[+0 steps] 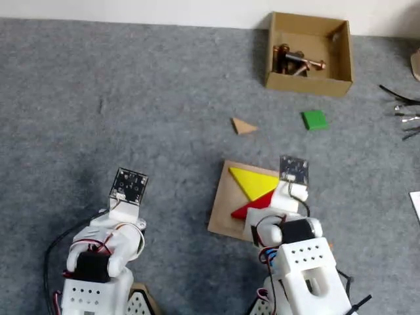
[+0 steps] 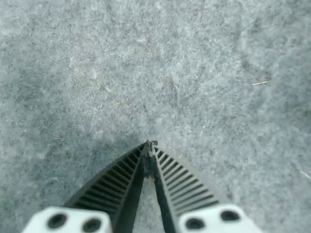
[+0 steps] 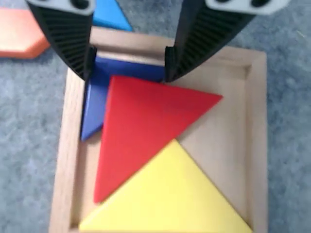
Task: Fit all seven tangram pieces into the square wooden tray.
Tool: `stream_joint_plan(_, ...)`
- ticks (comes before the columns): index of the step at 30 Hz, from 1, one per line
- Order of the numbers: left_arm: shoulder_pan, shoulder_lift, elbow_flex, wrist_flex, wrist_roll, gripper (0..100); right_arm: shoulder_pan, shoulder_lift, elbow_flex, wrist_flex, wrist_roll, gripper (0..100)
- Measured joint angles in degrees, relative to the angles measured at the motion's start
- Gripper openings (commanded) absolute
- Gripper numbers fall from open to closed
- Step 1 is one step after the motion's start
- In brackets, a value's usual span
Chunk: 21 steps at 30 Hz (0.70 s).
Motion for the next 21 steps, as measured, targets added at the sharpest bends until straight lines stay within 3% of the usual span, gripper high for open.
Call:
stream_joint_plan(5,0.00,0.00,0.00,0.00,0.00,1,0.00,0.00,0.53,-2.46,0.00,21.5)
stream_joint_plan(14,0.00,0.00,0.00,0.00,0.00,1,0.09,0.00,0.53,-3.87,-0.09,8.9)
stream_joint_plan(21,0.00,0.00,0.00,0.00,0.00,1,0.18,-0.62,0.44,-6.51,-0.18,8.4)
